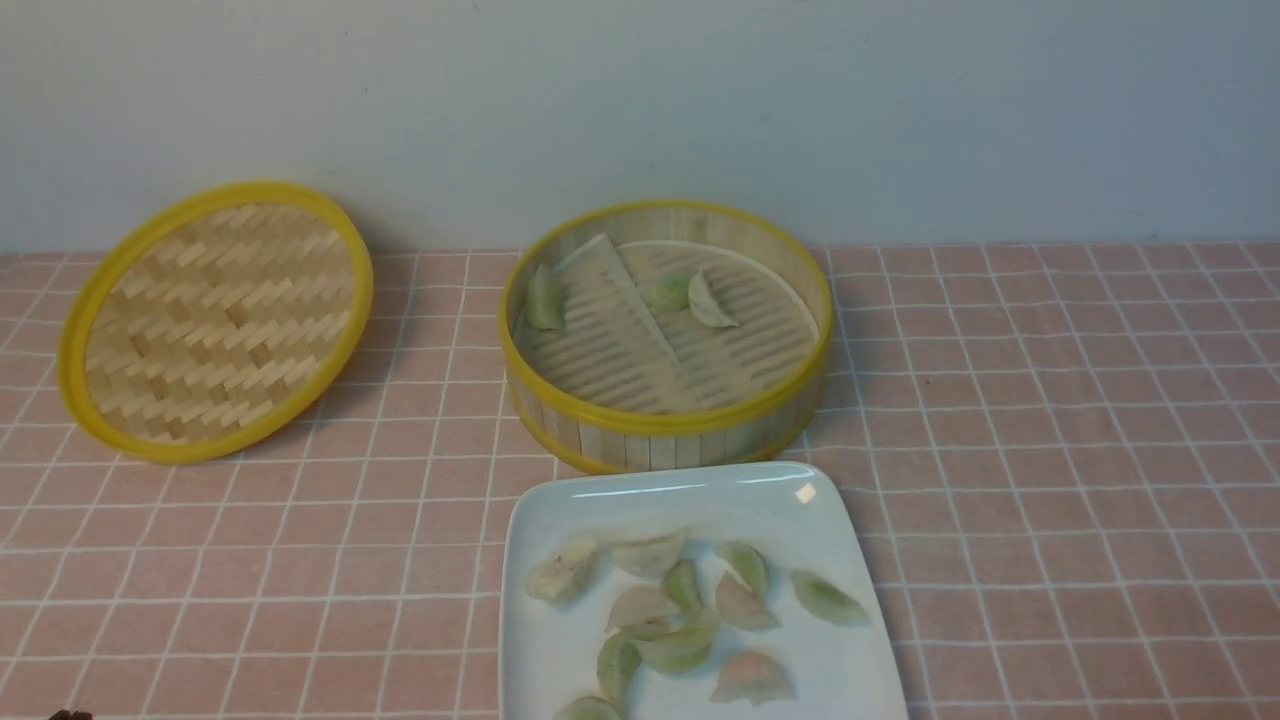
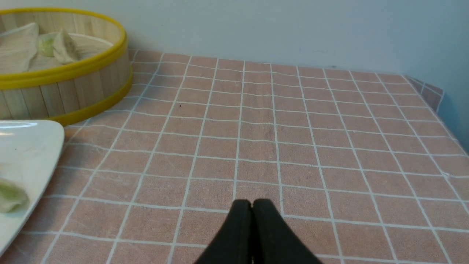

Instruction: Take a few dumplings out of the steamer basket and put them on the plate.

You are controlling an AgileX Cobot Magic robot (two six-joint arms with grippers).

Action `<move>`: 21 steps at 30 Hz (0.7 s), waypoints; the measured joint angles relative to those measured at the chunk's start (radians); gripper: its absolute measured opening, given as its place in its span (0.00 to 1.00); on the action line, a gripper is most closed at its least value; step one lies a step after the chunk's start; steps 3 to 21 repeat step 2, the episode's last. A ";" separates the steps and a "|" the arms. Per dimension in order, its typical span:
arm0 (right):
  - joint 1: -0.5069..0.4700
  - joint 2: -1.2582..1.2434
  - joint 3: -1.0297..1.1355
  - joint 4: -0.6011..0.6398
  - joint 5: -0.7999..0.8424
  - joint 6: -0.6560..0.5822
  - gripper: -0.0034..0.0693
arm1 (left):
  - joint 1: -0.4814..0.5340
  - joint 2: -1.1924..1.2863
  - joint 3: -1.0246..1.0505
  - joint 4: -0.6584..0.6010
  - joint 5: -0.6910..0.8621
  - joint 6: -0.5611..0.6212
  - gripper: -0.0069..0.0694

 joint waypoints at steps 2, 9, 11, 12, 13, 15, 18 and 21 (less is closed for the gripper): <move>0.000 0.000 0.000 0.000 0.000 0.000 0.03 | 0.000 0.000 0.000 0.000 0.000 0.000 0.08; 0.000 0.000 0.000 0.000 0.000 0.000 0.03 | 0.000 0.000 0.000 0.000 0.000 0.000 0.08; 0.000 0.000 0.000 0.000 0.000 0.000 0.03 | 0.000 0.000 0.000 0.000 0.000 0.000 0.08; 0.000 0.000 0.000 0.000 0.000 0.000 0.03 | 0.000 0.000 0.000 0.000 0.000 0.000 0.08; 0.000 0.000 0.000 0.000 0.000 0.000 0.03 | 0.000 0.000 0.000 0.000 0.000 0.000 0.08; 0.000 0.000 0.000 0.000 0.000 0.000 0.03 | 0.000 0.000 0.000 0.000 0.000 0.000 0.08; 0.000 0.000 0.000 0.000 0.000 0.000 0.03 | 0.000 0.000 0.000 0.000 0.000 0.000 0.08; 0.000 0.000 0.000 0.000 0.000 0.000 0.03 | 0.000 0.000 0.000 0.000 0.000 0.000 0.08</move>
